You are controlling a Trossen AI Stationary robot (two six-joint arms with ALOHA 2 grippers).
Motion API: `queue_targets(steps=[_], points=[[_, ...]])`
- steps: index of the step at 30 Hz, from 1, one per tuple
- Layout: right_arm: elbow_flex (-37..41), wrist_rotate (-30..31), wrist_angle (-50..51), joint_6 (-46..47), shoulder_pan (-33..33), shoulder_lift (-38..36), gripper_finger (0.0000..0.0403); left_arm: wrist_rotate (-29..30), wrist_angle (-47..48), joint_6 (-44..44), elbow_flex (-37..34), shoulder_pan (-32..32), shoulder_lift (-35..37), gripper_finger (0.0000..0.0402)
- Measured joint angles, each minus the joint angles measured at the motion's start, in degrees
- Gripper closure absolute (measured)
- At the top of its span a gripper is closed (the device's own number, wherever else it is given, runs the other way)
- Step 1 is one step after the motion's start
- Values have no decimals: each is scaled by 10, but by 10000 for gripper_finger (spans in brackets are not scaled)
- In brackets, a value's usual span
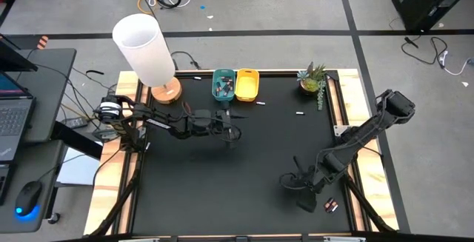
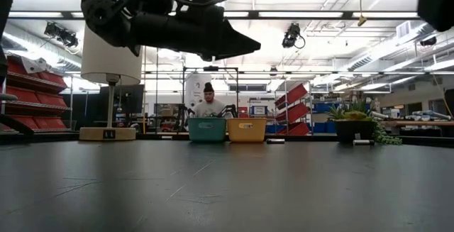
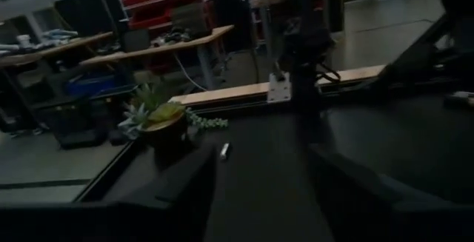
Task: Sort batteries
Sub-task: Put the gold black battery into the blue bin
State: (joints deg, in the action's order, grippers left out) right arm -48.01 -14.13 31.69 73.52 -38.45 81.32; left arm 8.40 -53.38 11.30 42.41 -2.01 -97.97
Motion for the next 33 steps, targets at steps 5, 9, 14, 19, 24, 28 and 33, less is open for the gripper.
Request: queue_targets(steps=[5, 9, 14, 19, 24, 28, 33], points=[[0, 23, 4, 18, -37, 0, 223, 31, -1, -27, 1, 6, 0, 269], [0, 32, -21, 17, -45, 0, 198, 131, -9, -86, 1, 4, 0, 308], [0, 85, -76, 20, -46, 0, 186, 112, 19, -77, -3, -10, 0, 325], [1, 215, -166, -6, -46, 0, 185, 89, 28, -120, -3, -13, 1, 325], [0, 325, -269, -80, -46, 0, 185, 89, 46, -126, -3, -14, 1, 325], [0, 330, -212, -12, -55, 1, 191, 89, 88, -85, -3, -14, 1, 326], [0, 297, -121, 106, -87, 1, 209, 100, 94, -93, -3, -16, 1, 326]])
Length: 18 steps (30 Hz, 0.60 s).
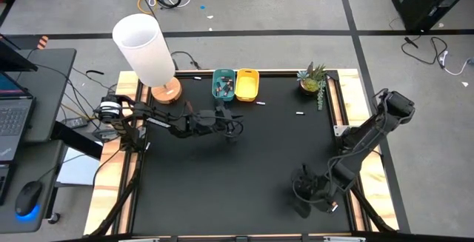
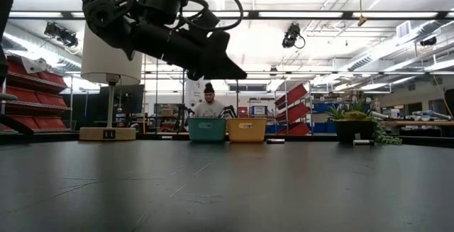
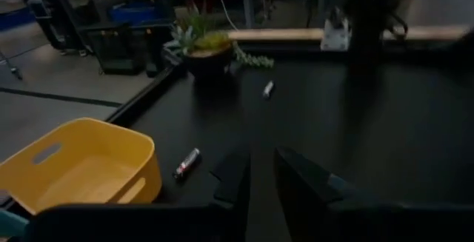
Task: Sort batteries
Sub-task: Put the gold black battery into the blue bin
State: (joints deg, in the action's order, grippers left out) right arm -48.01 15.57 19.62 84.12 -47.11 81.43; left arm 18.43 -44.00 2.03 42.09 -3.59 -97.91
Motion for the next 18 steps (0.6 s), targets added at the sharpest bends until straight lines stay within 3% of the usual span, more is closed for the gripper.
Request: queue_targets(steps=[8, 18], points=[[0, -71, 173, 166, -41, 0, 241, -31, -30, 5, 0, 5, 0, 326], [0, -305, 225, 236, -49, 0, 261, -10, -37, 22, 0, -5, 0, 326]])
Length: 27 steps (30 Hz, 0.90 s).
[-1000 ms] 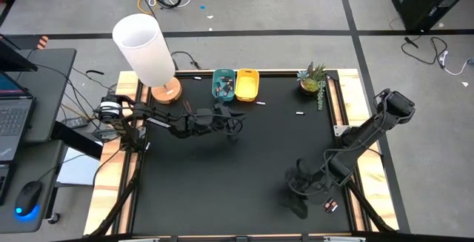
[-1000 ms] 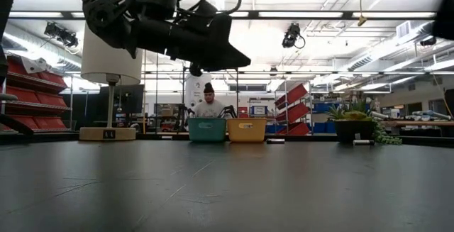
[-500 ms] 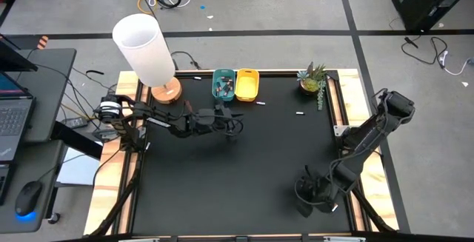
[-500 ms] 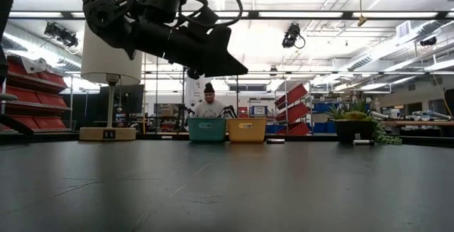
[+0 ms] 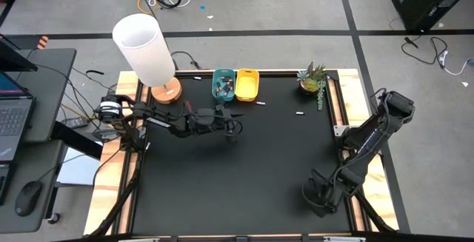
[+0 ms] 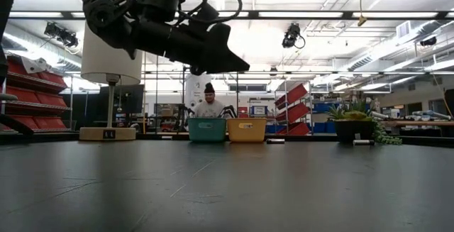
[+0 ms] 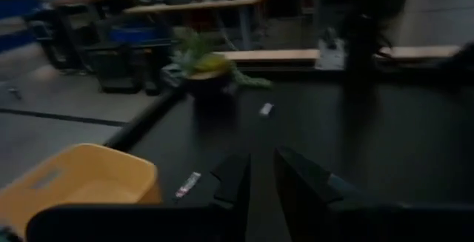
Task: Sort batteries
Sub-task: Put the gold black battery into the blue bin
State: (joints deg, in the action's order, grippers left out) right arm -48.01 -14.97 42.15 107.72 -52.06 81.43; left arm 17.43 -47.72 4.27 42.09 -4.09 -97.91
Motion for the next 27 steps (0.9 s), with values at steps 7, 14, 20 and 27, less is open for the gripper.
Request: queue_targets(steps=[7, 14, 20, 27], points=[[0, -70, 38, -25, 27, 0, 267, 35, -3, 0, 0, -4, 0, 326], [0, -32, 69, -70, 44, 0, 253, 10, -1, 15, 0, -3, 0, 326], [0, -82, 48, -87, 50, 0, 213, 10, 15, -10, 0, -4, 0, 326], [0, -64, 13, -81, 51, 0, 85, 10, 23, -2, 0, -4, 0, 326]])
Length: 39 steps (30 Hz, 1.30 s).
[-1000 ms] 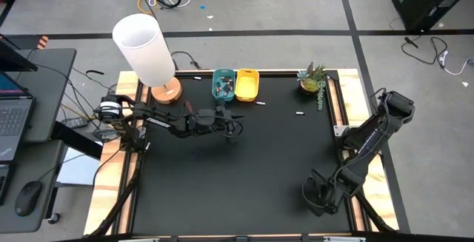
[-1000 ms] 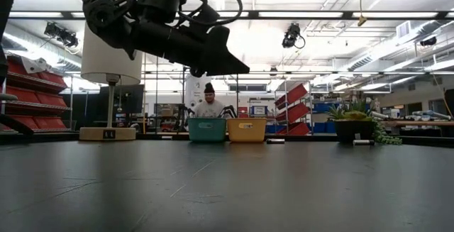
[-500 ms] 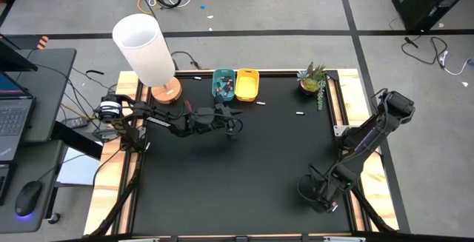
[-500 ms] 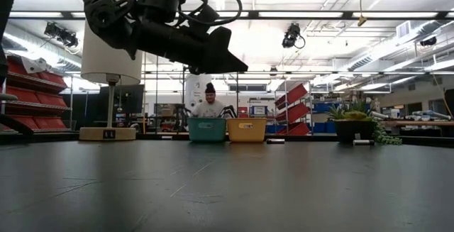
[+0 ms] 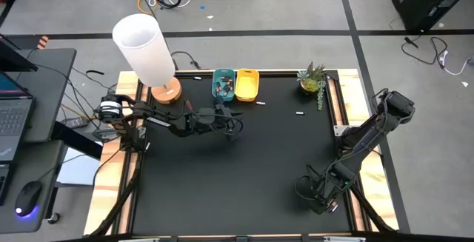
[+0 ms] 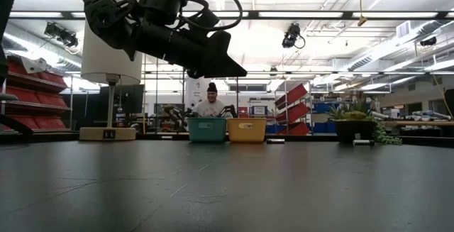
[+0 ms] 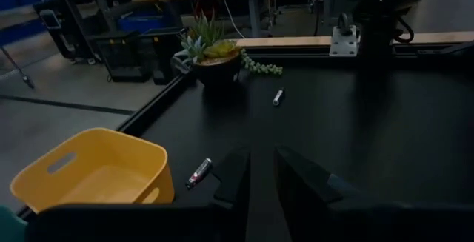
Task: Sort batteries
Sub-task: Put the gold black battery into the blue bin
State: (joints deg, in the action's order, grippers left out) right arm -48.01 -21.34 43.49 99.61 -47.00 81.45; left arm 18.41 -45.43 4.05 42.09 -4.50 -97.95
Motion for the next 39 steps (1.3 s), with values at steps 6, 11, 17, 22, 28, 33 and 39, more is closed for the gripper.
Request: queue_targets(steps=[6, 11, 17, 22, 28, 33, 39], points=[[33, -21, 10, 43, -7, 5, 9, 0, -1, 0, 0, 0, 0, 326], [61, -106, -46, 67, -7, 42, 11, 0, -6, 0, 0, 0, 0, 326], [60, -76, -130, 48, -8, 75, 15, 0, -10, -2, 0, 0, 0, 326], [59, -98, -112, 50, -12, 111, 15, 0, -10, -2, 0, 0, 0, 326], [59, -115, -139, 42, -6, 129, 30, 0, -9, -2, 0, 0, 0, 326], [59, -113, -140, 52, 0, 126, 72, 0, -9, -3, 0, 0, 0, 326], [59, -117, -143, 54, -1, 126, 129, 0, 0, -13, 0, 1, 0, 326]])
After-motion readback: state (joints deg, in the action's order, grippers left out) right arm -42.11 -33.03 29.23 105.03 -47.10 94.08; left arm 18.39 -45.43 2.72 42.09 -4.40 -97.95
